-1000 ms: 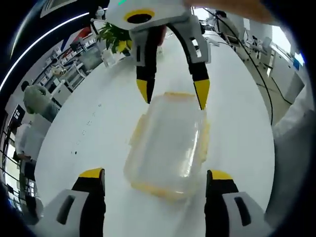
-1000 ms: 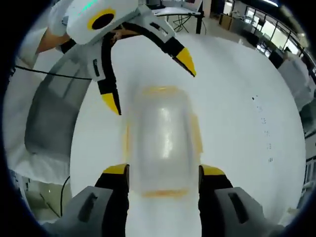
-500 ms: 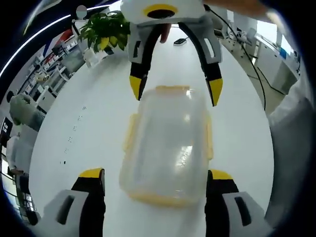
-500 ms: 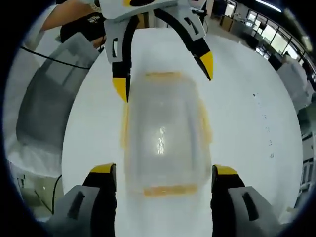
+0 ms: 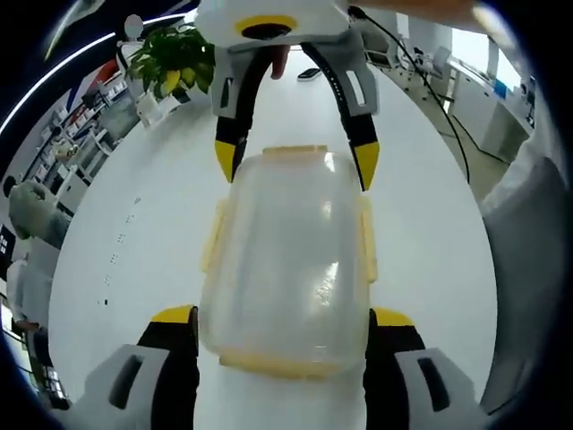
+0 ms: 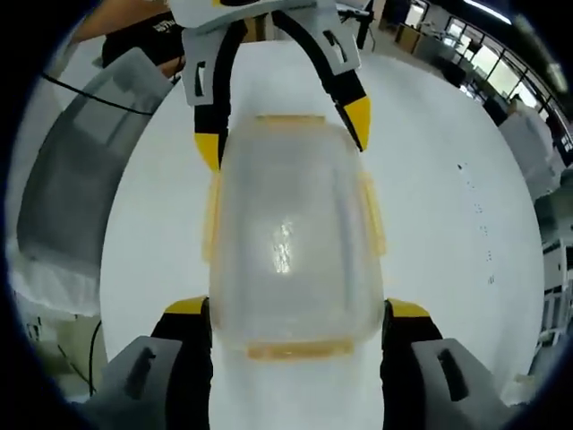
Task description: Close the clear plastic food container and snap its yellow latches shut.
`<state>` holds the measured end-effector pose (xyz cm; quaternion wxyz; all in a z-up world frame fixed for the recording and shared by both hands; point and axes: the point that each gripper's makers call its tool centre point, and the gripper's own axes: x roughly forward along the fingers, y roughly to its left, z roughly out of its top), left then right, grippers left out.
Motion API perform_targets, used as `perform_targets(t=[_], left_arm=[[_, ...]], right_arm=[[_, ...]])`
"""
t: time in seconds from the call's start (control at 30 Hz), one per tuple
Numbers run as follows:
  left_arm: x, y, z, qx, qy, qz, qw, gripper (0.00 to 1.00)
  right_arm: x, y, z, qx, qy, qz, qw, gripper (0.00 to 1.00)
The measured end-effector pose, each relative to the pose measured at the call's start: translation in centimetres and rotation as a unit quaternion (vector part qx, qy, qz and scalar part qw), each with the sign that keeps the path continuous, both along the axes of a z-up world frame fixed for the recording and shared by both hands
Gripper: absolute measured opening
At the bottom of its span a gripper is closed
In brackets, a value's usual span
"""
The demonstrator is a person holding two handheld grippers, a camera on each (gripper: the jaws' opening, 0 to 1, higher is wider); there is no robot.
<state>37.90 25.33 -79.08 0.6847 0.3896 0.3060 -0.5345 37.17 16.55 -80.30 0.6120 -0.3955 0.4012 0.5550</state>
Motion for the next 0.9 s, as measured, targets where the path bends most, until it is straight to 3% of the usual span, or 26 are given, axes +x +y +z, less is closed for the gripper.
perform_targets(t=[0.27, 0.9], left_arm=[[-0.6, 1.8, -0.1, 0.014, 0.000, -0.014, 0.9998, 0.73], [-3.9, 12.4, -0.2, 0.027, 0.002, 0.015, 0.9995, 0.73]], right_arm=[[-0.5, 2.7, -0.7, 0.007, 0.017, -0.032, 0.9993, 0.81], [-3.2, 13.5, -0.6, 0.017, 0.025, 0.001, 0.9995, 0.82]])
